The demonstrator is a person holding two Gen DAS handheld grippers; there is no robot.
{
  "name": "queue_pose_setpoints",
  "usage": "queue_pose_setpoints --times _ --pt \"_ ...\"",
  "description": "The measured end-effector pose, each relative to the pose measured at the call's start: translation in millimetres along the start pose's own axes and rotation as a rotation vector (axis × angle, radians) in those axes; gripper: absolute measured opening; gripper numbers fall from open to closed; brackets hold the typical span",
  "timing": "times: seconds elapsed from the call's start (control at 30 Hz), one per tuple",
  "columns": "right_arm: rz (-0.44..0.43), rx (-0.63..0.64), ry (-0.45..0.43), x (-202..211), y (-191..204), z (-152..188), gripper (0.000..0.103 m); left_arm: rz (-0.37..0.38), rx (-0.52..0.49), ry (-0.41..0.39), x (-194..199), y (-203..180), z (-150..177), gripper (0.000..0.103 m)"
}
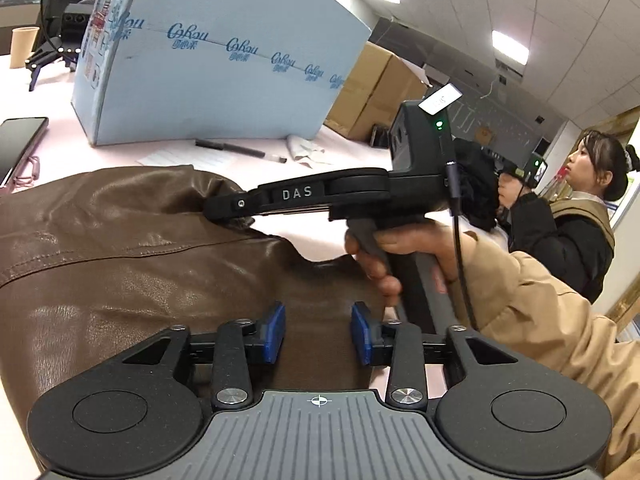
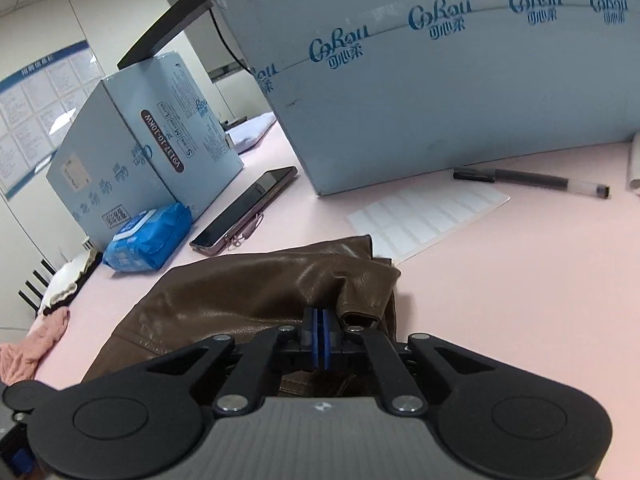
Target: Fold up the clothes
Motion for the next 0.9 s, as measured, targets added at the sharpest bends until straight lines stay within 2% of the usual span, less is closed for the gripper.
queue_pose_setpoints --times 0.07,0.1,0.17,0.27,0.33,0.37,0.43,0.47,0.53,0.6,0.67,0.73,0.8,0.9 --pt "-0.017 -0.017 0.003 4 0 -6 0.002 -0.033 -0.01 0.009 -7 6 3 0.04" --pt "-0.027 -0.029 0.001 9 1 -12 0.008 -0.029 -0.002 0.005 -8 7 3 0.04" --pt "-0.044 -0.02 -0.093 40 10 -35 0.01 -0.013 0.026 0.005 -9 10 2 0.04" --pt "-0.075 0.019 -0.133 57 27 -46 0.012 -0.012 0.034 0.009 -9 11 2 0.04" --pt "-0.071 0.041 -0.105 45 33 -45 0.012 -0.021 0.022 0.008 -3 10 7 0.04" --pt "-0.042 0.052 -0.078 33 30 -42 0.012 -0.024 0.014 0.006 -3 9 8 0.04" --pt "0.068 0.047 -0.019 7 9 -33 0.004 -0.024 0.011 0.002 -4 9 9 0.041" --pt "0.088 0.014 0.006 -9 -5 -23 0.0 -0.024 0.015 -0.002 -4 10 9 0.042" --pt "0.045 -0.051 -0.05 -16 -13 -21 0.0 -0.012 0.04 -0.011 -4 13 8 0.043" --pt "0.034 -0.088 -0.049 -14 -15 -22 0.0 0.01 0.073 -0.014 -2 14 7 0.045" --pt "0.046 -0.064 -0.039 -4 -9 -27 0.007 0.047 0.112 -0.028 6 12 3 0.052" --pt "0.053 -0.045 -0.085 17 -2 -37 0.021 0.07 0.126 -0.053 15 10 -1 0.054" --pt "0.052 -0.015 -0.137 40 9 -46 0.023 0.068 0.117 -0.083 23 9 -4 0.055" --pt "-0.014 0.031 -0.209 86 36 -43 0.024 0.077 0.134 -0.109 31 11 -6 0.055"
Point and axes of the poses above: each gripper's, at about its wrist camera, not at the fingertips, and x roughly against the way its jaws point, y to its left, z to its underside, the point moved 10 cm from there along -x, roughly the way its jaws point, and after that the axes turned 11 degrees about x, right-handed, at the moved point
